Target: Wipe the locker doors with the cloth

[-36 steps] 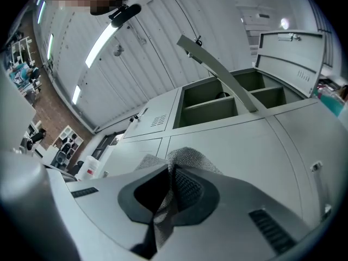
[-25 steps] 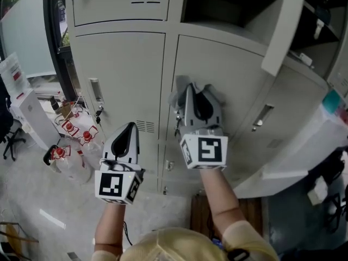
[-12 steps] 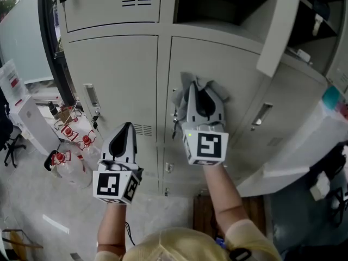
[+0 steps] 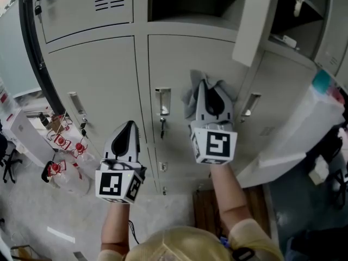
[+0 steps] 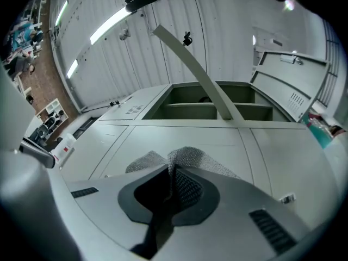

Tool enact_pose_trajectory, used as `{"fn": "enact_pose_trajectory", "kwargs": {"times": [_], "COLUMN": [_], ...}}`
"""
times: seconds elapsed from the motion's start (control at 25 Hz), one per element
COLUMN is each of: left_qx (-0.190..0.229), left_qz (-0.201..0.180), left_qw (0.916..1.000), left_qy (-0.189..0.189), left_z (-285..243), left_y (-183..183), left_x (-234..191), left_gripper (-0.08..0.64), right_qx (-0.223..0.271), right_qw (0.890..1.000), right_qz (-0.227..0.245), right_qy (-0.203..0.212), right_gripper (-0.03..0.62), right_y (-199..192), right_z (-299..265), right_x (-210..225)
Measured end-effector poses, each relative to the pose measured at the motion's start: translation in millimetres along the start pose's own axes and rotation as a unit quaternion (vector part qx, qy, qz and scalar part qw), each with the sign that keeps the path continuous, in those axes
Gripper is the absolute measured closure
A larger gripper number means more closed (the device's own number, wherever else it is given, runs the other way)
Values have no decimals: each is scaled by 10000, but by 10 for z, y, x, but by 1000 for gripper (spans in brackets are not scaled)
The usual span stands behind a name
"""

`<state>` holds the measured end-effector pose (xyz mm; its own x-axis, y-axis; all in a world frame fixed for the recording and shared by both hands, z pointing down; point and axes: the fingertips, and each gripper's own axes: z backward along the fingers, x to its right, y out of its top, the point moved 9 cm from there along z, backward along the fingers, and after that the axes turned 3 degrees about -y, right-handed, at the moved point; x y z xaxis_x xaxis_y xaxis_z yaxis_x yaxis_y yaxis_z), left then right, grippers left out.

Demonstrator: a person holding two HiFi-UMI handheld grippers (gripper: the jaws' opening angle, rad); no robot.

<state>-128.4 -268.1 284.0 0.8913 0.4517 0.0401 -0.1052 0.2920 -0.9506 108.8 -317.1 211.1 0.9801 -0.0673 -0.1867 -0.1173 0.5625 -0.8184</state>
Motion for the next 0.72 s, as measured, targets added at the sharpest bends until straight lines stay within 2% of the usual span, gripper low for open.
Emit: {"fn": "enact_pose_trajectory", "kwargs": {"times": [0.72], "left_qx": [-74], "left_qz": [155], "left_qw": [9977], "left_qy": [-648], "left_z": [-273], "left_y": [-108], "left_x": [389], "left_gripper": [558], "right_qx": [-280], "right_qw": [9944], "right_qz": [592], "right_qy": [-827], "right_gripper": [588], "right_y": [-150], "right_z": [321], "right_x": [713]}}
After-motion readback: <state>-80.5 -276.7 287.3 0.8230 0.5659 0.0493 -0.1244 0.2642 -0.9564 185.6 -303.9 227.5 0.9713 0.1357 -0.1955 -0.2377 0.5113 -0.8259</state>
